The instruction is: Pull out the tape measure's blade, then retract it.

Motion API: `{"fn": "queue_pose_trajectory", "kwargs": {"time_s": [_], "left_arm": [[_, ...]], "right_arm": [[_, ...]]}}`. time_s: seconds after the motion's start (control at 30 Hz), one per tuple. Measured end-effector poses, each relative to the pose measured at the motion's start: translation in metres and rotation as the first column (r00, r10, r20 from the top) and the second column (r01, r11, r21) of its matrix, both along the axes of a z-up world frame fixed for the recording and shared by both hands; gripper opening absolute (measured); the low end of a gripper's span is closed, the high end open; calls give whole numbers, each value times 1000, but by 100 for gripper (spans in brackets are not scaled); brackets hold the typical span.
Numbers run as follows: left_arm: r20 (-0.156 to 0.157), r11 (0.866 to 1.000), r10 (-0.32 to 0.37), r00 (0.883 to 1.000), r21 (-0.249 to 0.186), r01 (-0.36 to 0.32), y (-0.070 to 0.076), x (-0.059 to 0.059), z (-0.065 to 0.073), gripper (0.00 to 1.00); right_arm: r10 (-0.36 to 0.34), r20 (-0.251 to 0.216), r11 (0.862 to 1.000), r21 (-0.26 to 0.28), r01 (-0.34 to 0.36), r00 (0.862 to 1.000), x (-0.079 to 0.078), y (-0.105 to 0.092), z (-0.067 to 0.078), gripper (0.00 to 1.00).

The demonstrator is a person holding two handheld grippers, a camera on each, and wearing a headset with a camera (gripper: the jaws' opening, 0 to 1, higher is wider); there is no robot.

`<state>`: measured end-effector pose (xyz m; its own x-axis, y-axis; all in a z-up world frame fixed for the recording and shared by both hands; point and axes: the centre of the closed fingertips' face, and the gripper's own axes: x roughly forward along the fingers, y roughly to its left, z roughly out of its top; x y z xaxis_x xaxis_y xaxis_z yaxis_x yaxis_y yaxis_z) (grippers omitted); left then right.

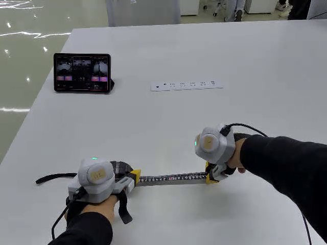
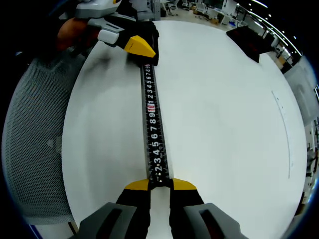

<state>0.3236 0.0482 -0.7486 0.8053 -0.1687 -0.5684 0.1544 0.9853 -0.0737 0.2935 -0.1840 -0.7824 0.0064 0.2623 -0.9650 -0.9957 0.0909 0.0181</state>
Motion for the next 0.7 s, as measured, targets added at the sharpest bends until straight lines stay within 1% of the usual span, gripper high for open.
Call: {"fn": "queue_pose_trajectory", "kwargs": {"time_s": [0.13, 0.33, 0.7], "left_arm": [[-2, 1000, 0, 1000, -2, 0, 0, 0, 0, 64], [1, 1000, 0, 1000, -3, 0, -1, -1, 0, 64], [-3, 1000, 0, 1000, -3, 0, -1, 0, 0, 64]], "right_arm": [[-10, -4, 1000, 0, 10, 1000, 0, 1, 0, 10], [7, 0, 1000, -12, -7, 1000, 0, 3, -1, 10], [42, 8, 999, 5, -42, 999, 0, 6, 0, 10]]}}
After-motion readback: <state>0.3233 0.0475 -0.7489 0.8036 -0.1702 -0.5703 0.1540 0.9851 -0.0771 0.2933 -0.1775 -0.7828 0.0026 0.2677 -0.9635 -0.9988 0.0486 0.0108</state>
